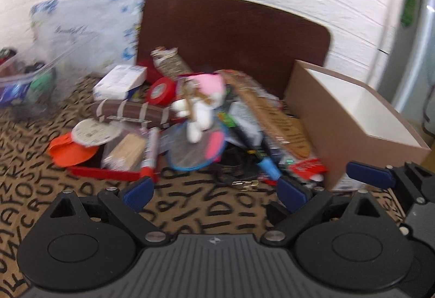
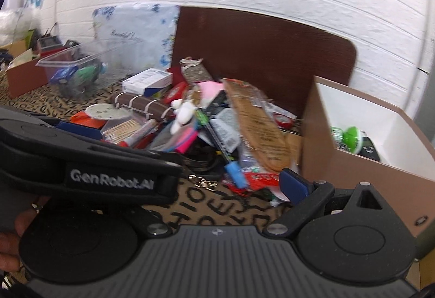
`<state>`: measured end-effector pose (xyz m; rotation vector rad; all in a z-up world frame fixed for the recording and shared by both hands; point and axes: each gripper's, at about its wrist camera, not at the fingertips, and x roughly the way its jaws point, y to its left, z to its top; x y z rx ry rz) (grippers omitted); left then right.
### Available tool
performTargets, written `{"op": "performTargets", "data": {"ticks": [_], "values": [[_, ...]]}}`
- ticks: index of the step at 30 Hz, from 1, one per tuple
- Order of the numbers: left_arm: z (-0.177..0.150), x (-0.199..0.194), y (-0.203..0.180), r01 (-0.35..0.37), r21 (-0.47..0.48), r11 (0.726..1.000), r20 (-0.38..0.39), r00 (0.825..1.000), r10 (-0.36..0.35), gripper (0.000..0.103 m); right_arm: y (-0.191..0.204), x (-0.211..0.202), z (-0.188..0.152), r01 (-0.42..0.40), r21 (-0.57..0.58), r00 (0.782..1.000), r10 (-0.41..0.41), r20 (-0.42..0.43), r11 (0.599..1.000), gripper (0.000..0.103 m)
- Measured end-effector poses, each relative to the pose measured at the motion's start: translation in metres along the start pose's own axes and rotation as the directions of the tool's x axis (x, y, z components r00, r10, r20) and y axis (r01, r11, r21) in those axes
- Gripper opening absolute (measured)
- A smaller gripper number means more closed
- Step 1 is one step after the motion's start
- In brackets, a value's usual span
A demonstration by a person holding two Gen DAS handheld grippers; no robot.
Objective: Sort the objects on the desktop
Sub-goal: 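Withdraw the left gripper from the box back toward the table, then grasp the white marker with red cap with the left gripper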
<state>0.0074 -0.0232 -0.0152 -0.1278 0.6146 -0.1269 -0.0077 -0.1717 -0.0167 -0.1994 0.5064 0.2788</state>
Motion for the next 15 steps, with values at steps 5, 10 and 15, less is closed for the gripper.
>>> {"op": "performTargets", "data": {"ticks": [5, 10, 15], "values": [[0.0, 0.009, 0.031, -0.06, -0.061, 0.996, -0.022, 0.998, 0.059, 0.099, 0.017, 0.021, 0.002, -0.036, -0.035, 0.999, 0.035, -0.018, 0.999, 0.096], [-0.001, 0.021, 0.059, -0.085, -0.115, 0.99, -0.037, 0.996, 0.081, 0.099, 0.03, 0.038, 0.006, -0.08, -0.065, 0.997, 0.079, -0.023, 0.995, 0.096], [-0.001, 0.034, 0.081, -0.102, -0.156, 0.982, -0.051, 0.994, 0.095, 0.097, 0.044, 0.055, 0.009, -0.135, -0.084, 0.991, 0.132, -0.034, 0.987, 0.096]]}}
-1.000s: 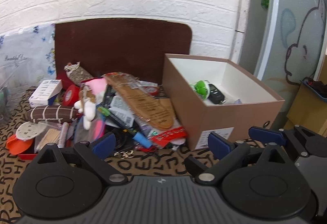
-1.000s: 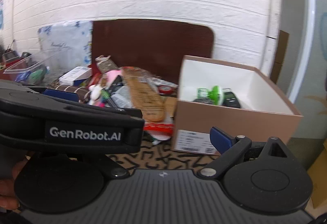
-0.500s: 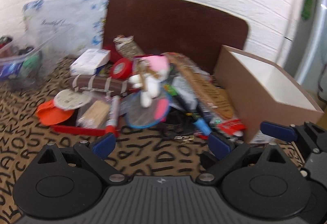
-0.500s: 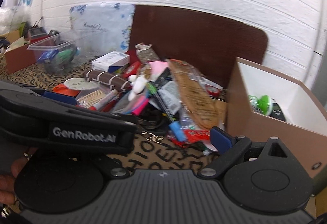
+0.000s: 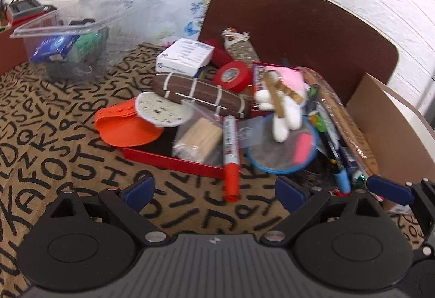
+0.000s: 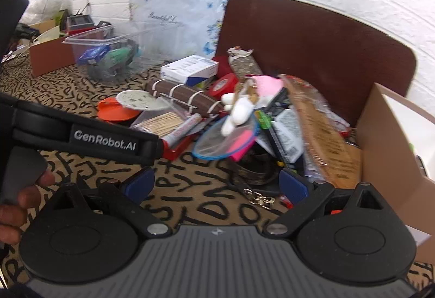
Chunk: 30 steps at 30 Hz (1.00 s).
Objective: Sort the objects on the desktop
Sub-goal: 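Grasp the white marker with red cap with the left gripper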
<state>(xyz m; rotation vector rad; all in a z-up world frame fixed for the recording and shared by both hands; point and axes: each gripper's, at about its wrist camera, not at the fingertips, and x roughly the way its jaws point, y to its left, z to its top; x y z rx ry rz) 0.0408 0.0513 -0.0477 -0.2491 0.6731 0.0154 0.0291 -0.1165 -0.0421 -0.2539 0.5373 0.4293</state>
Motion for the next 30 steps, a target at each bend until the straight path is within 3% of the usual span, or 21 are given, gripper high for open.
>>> {"op": "performTargets", "data": {"ticks": [6, 8, 10, 12, 18, 24, 28, 30], "values": [[0.007, 0.016, 0.017, -0.006, -0.007, 1.0, -0.002, 1.0, 0.006, 0.092, 0.012, 0.022, 0.005, -0.053, -0.014, 0.999, 0.053, -0.006, 0.999, 0.094], [0.009, 0.021, 0.02, -0.002, -0.013, 1.0, -0.009, 1.0, 0.002, 0.083, 0.016, 0.031, 0.007, -0.072, -0.011, 0.997, 0.072, -0.009, 0.997, 0.094], [0.012, 0.025, 0.024, 0.02, -0.028, 0.999, -0.02, 1.0, -0.02, 0.081, 0.022, 0.04, 0.009, -0.094, -0.008, 0.996, 0.094, -0.013, 0.996, 0.092], [0.015, 0.029, 0.024, 0.043, -0.037, 0.998, -0.03, 0.999, -0.045, 0.08, 0.028, 0.049, 0.011, -0.11, -0.014, 0.994, 0.109, -0.024, 0.994, 0.075], [0.024, 0.043, 0.023, 0.131, -0.067, 0.989, -0.064, 0.989, -0.135, 0.07, 0.039, 0.071, 0.012, -0.122, -0.028, 0.991, 0.12, -0.057, 0.992, 0.056], [0.03, 0.054, 0.008, 0.164, 0.005, 0.986, -0.086, 0.983, -0.163, 0.062, 0.039, 0.082, 0.011, -0.127, -0.015, 0.989, 0.125, -0.082, 0.992, 0.034], [0.03, 0.058, 0.002, 0.176, 0.017, 0.984, -0.105, 0.979, -0.173, 0.05, 0.038, 0.082, 0.01, -0.139, 0.002, 0.986, 0.139, -0.097, 0.99, 0.021], [0.029, 0.058, 0.001, 0.18, 0.015, 0.984, -0.108, 0.978, -0.178, 0.036, 0.038, 0.08, 0.01, -0.135, -0.001, 0.986, 0.134, -0.095, 0.991, 0.016]]}}
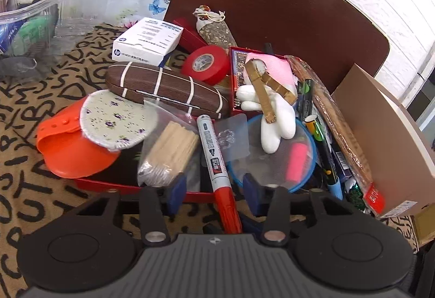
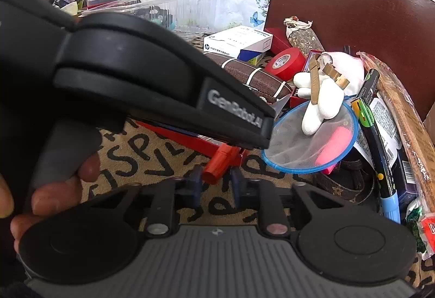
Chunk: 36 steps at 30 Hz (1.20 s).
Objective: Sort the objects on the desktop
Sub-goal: 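Grasp the white marker with red cap with the left gripper, then lift the white marker and carry it toward the white box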
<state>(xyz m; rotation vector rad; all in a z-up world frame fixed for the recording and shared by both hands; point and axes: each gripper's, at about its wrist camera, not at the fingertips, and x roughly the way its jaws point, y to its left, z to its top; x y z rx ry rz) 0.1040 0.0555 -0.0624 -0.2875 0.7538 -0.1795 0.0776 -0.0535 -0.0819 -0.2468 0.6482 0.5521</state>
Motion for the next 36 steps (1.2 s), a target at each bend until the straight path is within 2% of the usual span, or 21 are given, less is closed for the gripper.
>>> {"op": "performTargets", "data": {"ticks": [2, 4, 10, 17, 23, 26, 27, 29, 34, 36], "values": [[0.0, 0.001, 0.0, 0.016, -0.007, 1.0, -0.01, 1.0, -0.016, 0.023, 0.0, -0.003, 0.0, -0.011, 0.001, 1.0, 0.011, 0.0, 1.0, 0.016], [-0.003, 0.0, -0.002, 0.034, -0.012, 0.999, -0.019, 0.999, -0.034, 0.018, 0.001, -0.006, -0.002, -0.017, -0.001, 1.0, 0.017, -0.003, 1.0, 0.015], [-0.015, -0.012, -0.009, 0.048, -0.018, 0.999, -0.025, 0.999, -0.049, 0.019, -0.001, -0.025, -0.011, -0.047, 0.013, 0.999, 0.047, -0.017, 0.999, 0.015], [-0.047, -0.04, -0.023, 0.09, -0.037, 0.995, -0.041, 0.995, -0.091, 0.019, -0.001, -0.063, -0.038, -0.106, 0.001, 0.993, 0.106, -0.045, 0.994, 0.015], [-0.074, -0.043, -0.038, 0.138, -0.053, 0.989, -0.118, 0.983, -0.144, 0.02, -0.004, -0.092, -0.074, -0.099, -0.02, 0.992, 0.097, -0.083, 0.995, 0.015], [-0.076, -0.037, -0.045, 0.12, -0.037, 0.992, -0.141, 0.982, -0.124, 0.019, -0.006, -0.098, -0.081, -0.078, -0.017, 0.994, 0.077, -0.081, 0.997, 0.015], [-0.076, -0.035, -0.046, 0.106, -0.034, 0.994, -0.144, 0.983, -0.11, 0.021, -0.007, -0.098, -0.08, -0.072, -0.013, 0.994, 0.071, -0.078, 0.997, 0.015], [-0.073, -0.033, -0.045, 0.093, -0.038, 0.995, -0.14, 0.985, -0.098, 0.03, -0.009, -0.099, -0.079, -0.048, -0.002, 0.996, 0.048, -0.075, 0.999, 0.017], [-0.063, -0.022, -0.04, 0.067, -0.075, 0.995, -0.136, 0.988, -0.077, 0.036, -0.013, -0.092, -0.074, -0.037, 0.036, 0.997, 0.039, -0.065, 0.999, 0.019], [-0.059, -0.018, -0.041, 0.063, -0.07, 0.996, -0.135, 0.988, -0.072, 0.043, -0.011, -0.088, -0.072, -0.027, 0.033, 0.997, 0.029, -0.067, 0.999, 0.029]]}}
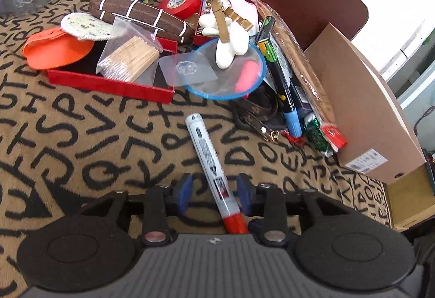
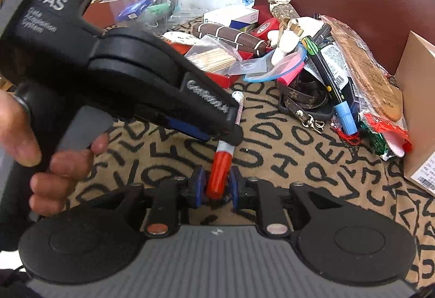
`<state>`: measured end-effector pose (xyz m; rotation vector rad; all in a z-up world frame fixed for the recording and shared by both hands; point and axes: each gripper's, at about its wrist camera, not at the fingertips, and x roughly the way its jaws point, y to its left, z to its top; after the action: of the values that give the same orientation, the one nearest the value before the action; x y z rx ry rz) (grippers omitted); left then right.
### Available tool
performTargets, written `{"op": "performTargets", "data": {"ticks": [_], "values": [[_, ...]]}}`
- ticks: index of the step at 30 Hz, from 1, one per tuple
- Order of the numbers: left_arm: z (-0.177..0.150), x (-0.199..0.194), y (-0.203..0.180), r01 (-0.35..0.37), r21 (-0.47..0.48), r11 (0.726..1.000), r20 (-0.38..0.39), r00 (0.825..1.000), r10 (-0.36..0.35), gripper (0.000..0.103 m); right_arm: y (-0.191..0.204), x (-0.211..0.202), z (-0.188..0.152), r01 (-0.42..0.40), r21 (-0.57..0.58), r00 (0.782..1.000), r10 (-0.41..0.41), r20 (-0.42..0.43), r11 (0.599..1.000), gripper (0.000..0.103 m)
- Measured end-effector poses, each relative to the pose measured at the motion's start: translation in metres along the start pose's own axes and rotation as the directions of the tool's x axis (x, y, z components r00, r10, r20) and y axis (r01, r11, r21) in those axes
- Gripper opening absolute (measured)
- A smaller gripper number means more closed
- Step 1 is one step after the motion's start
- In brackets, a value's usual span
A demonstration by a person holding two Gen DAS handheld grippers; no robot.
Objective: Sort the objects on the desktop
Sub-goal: 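Lift the white marker and carry it toward the white box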
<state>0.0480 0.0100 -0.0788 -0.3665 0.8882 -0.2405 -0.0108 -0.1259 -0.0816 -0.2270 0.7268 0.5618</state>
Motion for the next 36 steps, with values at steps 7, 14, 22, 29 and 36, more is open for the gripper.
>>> {"op": "performTargets", "data": {"ticks": [7, 14, 22, 29, 36], "values": [[0.004, 0.009, -0.008, -0.031, 0.062, 0.998, 0.015, 0.999, 0.031, 0.024, -0.002, 0.012, 0.005, 0.022, 0.018, 1.0, -0.022, 0.002, 1.0, 0.032], [0.004, 0.012, -0.008, -0.044, 0.059, 0.997, 0.022, 0.999, 0.042, 0.022, -0.004, 0.016, 0.005, 0.015, 0.034, 1.0, -0.015, 0.009, 0.999, 0.026], [-0.002, -0.002, -0.022, -0.043, 0.068, 0.997, 0.042, 0.998, 0.041, 0.022, -0.003, -0.002, 0.002, 0.012, 0.039, 0.999, -0.013, 0.03, 0.999, 0.018], [0.008, -0.021, -0.061, -0.02, 0.14, 0.99, 0.118, 0.993, 0.003, 0.022, -0.02, -0.035, 0.008, 0.044, 0.069, 0.99, -0.052, 0.13, 0.997, 0.018], [0.03, -0.026, -0.121, 0.033, 0.239, 0.971, 0.181, 0.98, -0.078, 0.022, -0.058, -0.073, 0.018, 0.122, 0.117, 0.961, -0.147, 0.234, 0.986, 0.018]]}}
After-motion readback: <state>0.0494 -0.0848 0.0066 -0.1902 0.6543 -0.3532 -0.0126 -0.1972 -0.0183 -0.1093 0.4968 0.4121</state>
